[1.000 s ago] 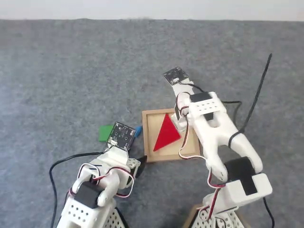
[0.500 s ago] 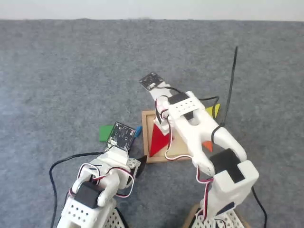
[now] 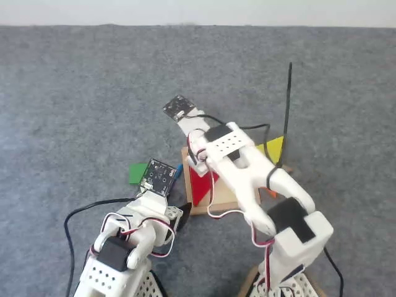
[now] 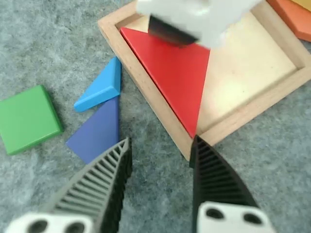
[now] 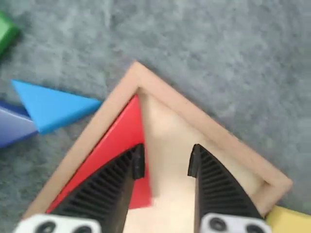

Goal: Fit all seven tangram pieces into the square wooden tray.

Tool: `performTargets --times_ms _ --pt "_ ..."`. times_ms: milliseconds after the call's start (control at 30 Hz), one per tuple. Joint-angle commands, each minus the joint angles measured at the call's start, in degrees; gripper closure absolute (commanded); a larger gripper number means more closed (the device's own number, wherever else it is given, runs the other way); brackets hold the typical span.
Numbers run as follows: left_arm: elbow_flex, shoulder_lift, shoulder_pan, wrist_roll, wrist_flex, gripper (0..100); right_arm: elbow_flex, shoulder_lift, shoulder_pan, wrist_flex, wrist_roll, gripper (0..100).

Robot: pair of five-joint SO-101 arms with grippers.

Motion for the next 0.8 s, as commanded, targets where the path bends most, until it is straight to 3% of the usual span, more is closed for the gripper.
performTargets --times_ms 0,133,300,433,533,767 --pt "-0.5 -1.1 0.2 -0.2 0.4 80 -0.7 -15.3 6.3 3.1 -0.4 83.7" --pt "-0.5 -1.1 0.2 -0.2 0.4 80 0.5 -26.5 15.4 10.5 -0.1 83.8" --pt "-0.5 -1.1 0.2 -0.2 0.4 80 -2.9 -23.3 30.2 13.8 0.4 83.6" --pt "-0.5 -1.1 0.2 -0.2 0.4 80 -6.1 -12.6 29.8 14.3 4.4 80.0" --pt "-0.5 -1.1 0.2 -0.2 0.4 80 -9.3 -4.5 28.0 14.3 -1.7 75.0" --pt "-0.5 -1.1 0.2 -0.2 0.4 80 -20.9 9.2 26.2 14.4 -14.6 75.5"
